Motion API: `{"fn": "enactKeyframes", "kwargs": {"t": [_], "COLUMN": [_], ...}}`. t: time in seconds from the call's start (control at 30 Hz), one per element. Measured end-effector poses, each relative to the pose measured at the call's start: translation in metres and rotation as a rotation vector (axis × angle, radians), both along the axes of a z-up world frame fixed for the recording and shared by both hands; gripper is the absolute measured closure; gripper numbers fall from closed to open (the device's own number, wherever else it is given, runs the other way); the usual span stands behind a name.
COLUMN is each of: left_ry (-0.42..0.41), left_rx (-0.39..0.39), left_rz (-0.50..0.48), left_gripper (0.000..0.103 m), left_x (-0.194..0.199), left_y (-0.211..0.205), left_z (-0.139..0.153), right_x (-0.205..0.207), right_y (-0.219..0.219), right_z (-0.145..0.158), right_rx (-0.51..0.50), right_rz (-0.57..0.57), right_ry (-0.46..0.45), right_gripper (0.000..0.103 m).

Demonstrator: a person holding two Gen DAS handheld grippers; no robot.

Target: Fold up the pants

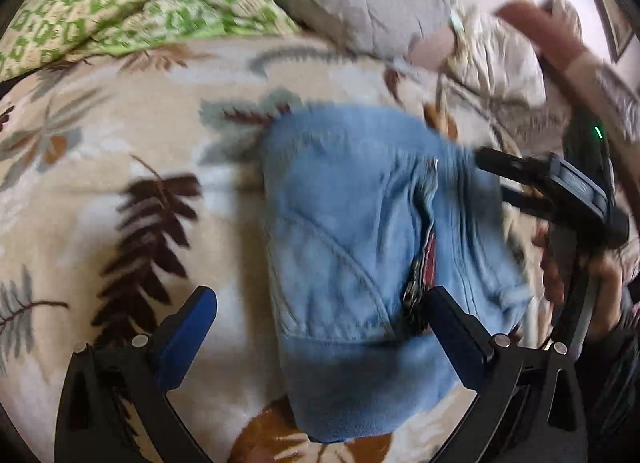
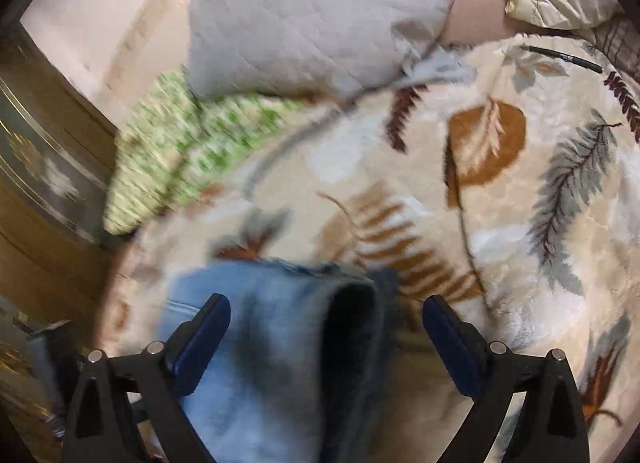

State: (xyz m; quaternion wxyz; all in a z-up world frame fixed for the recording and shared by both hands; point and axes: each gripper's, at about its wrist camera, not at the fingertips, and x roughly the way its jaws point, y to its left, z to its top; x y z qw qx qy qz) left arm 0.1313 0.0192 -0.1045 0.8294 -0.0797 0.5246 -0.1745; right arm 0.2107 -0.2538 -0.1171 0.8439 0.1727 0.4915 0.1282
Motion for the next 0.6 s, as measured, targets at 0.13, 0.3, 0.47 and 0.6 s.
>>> {"fn": "enactKeyframes", "kwargs": {"t": [0.13,0.3,0.47,0.6], "left_ry": [-0.014,-0.021,-0.131,-0.154], "left_rx": [0.025,0.036,-0.011,-0.017], "left_rz": [0.008,0.006,0.056,0.099], "left_gripper": [0.000,0.000,0.000,0.000], "left_x": [-0.003,-0.003,0.001,0.037], "left_y": [0.000,-0.003,0.010,0.013], "left_z": [-0.010,-0.008,0.032,0.041], "right_x": [0.006,0.007,-0.006,-0.032], "right_y": [0.006,0.011,-0.004,0.007], "right_z": [-0.032,-0.028,0.005,0.031], "right_rx": [-0.142,-0.189,-0.010,-0.030], "right_rz": [0.018,0.027,-0.027,0.017], "right_ry": [0.061,0.040,0.013,-0.057], "right_gripper": [0.000,0.000,0.000,0.000]}}
